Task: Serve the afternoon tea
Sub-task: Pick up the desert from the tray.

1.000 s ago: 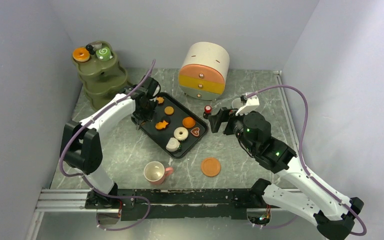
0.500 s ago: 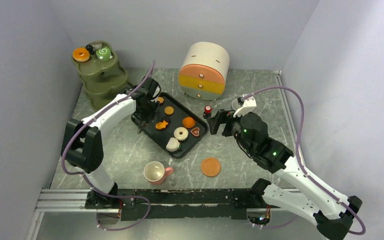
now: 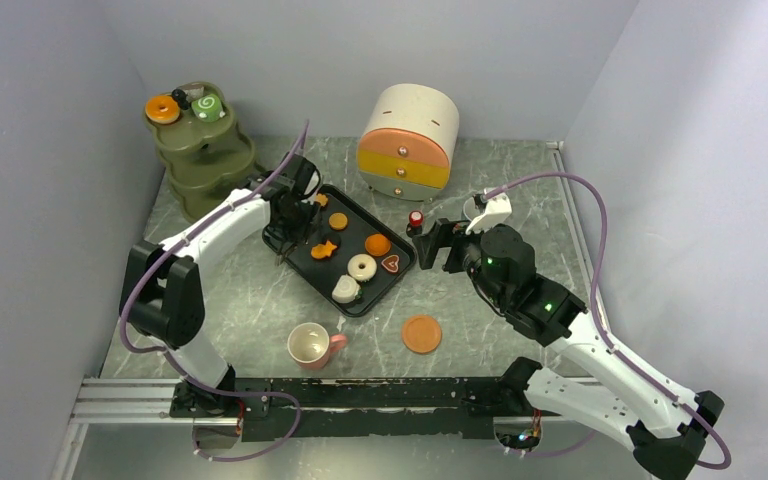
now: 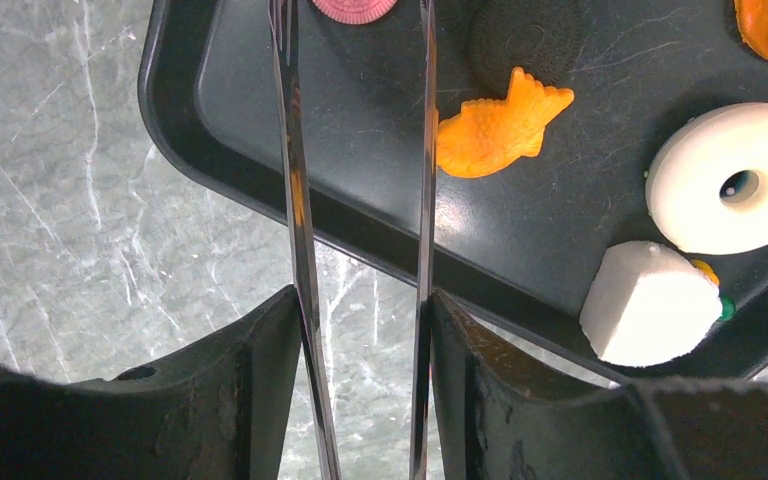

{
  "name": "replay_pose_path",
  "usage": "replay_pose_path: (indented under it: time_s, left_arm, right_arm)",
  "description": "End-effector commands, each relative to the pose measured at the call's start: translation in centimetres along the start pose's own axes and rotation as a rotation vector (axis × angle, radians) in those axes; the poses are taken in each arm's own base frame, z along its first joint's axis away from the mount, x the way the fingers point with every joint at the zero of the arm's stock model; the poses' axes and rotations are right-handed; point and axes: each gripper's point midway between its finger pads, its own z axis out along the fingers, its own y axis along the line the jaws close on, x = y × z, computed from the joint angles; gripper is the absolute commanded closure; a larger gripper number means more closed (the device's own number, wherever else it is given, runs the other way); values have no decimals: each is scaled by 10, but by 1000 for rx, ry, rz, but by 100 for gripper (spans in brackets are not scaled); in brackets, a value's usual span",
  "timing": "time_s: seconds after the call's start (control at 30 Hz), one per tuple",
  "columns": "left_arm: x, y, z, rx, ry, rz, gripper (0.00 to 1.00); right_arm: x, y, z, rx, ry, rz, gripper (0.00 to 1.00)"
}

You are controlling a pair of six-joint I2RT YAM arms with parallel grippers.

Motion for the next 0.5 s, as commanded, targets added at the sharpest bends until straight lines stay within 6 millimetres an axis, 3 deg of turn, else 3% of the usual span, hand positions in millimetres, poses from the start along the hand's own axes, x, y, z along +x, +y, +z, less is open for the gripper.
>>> replay_pose_path:
  time_s: [0.0, 0.47]
  left_arm:
    - [-5, 1, -6, 8, -37, -14, 47]
    - [-4, 6, -1, 51, -29, -50, 50]
  right_arm:
    - [-10, 2, -2, -13, -33, 14, 5]
    - [-11, 1, -5, -11, -42, 12, 5]
